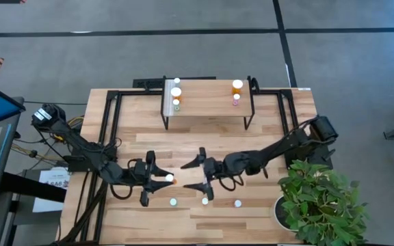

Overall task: Pick and place medicine bottles onto shelf by color
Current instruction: Put the bottom left small orange pill bottle on the shelf

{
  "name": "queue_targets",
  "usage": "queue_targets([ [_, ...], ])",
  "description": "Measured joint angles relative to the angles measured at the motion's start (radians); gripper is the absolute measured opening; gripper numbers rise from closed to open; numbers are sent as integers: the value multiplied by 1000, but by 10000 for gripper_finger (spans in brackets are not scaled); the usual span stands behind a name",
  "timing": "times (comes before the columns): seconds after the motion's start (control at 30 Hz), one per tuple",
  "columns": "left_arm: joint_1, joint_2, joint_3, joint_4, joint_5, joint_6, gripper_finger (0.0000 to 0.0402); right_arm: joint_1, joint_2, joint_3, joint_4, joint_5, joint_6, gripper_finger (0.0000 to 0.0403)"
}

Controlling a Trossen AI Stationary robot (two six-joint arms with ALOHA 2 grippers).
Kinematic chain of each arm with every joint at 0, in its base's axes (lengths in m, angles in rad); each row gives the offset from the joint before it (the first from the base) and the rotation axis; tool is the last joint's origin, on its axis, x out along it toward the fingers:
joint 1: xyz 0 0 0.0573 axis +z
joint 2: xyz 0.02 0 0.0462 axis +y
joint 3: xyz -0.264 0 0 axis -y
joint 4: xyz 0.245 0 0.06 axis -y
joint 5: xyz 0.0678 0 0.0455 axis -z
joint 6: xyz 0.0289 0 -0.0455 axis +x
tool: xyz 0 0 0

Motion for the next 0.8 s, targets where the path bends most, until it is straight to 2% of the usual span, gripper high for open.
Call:
queue_targets([
  [0.17,4,14,0,15,-10,1,105,-4,41,44,-14,-37,34,331],
  [0.33,13,103,10,127,-18,59,105,-16,74,82,-48,-36,47,325],
  [0.47,26,152,41,149,-16,83,105,-19,77,88,-63,-36,53,315],
  [0.8,29,158,51,154,6,85,105,-17,74,88,-94,-36,53,255],
])
